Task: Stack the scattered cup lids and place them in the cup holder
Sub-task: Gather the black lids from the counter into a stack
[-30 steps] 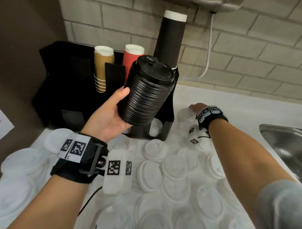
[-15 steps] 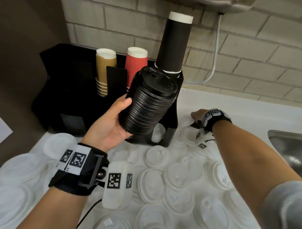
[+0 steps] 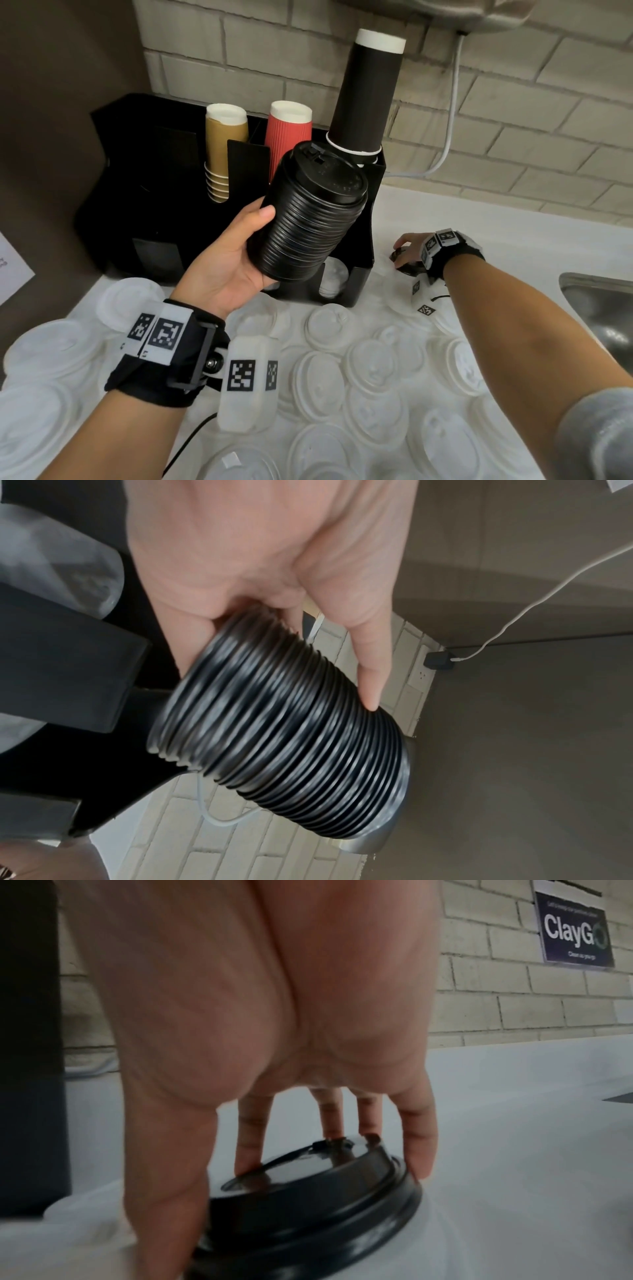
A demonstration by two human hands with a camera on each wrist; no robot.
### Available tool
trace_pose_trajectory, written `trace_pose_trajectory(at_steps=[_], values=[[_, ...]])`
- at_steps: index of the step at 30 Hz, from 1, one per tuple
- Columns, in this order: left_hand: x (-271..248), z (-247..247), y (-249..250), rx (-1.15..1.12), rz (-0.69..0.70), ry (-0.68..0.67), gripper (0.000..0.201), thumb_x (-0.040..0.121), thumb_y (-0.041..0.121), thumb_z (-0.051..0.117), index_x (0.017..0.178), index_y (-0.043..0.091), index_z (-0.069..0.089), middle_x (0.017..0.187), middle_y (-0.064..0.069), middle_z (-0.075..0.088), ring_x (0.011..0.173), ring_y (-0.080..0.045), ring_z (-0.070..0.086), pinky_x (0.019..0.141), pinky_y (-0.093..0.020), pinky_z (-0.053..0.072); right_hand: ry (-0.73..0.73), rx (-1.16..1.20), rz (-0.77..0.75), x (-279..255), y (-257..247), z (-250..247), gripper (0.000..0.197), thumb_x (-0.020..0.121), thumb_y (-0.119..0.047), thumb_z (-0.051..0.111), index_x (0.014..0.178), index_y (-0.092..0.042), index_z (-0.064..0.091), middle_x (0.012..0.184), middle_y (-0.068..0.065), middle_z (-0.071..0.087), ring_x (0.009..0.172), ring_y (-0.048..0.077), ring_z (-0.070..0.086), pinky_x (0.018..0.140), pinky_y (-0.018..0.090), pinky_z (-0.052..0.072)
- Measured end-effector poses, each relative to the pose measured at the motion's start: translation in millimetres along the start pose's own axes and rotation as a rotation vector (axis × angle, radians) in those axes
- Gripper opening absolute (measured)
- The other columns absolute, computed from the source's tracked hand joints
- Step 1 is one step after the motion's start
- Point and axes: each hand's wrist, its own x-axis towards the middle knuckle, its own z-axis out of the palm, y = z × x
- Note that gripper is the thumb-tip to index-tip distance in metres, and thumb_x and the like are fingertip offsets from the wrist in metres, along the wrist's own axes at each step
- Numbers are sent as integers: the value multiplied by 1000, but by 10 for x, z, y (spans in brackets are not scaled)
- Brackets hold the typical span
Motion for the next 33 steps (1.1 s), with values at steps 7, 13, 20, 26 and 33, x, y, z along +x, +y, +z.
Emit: trace_pose_trajectory(at_steps=[7,13,20,26,33], values=[[-46,-41,-40,-45,-5,13,64,82,29,58,143,17,46,140,-13,55,118,-31,61,75,-45,58,252,167,24,-283,59,-116,49,67,-50,69,106,-32,46,113,5,58,91,28,58,79,36,50],[-113,-50,-135,-94,-23,-1,64,84,29,59,144,14,45,141,-14,54,124,-32,57,80,-44,58,458,820,-122,-1192,-52,-437,46,72,-44,73,107,-37,45,107,4,55,97,28,58,77,43,54],[-241,-66,-347,-147,-27,-63,44,78,27,70,121,17,66,125,-11,66,114,-28,65,80,-41,57,610,1324,-725,-2367,-564,-6,37,72,-22,66,104,-38,55,104,-5,63,90,8,66,72,27,56],[-327,-63,-419,-118,-46,-53,57,70,30,76,125,19,63,128,-10,65,114,-27,64,78,-42,57,699,1188,-792,-2697,-934,303,27,80,-24,67,106,-28,61,120,-1,58,108,22,61,86,29,50],[-373,-36,-415,-20,-36,-33,57,81,25,64,137,21,52,128,-10,64,110,-26,65,79,-45,58,746,977,-833,-2803,-1055,275,26,83,-13,70,96,-36,69,120,-7,52,115,2,51,91,13,41]])
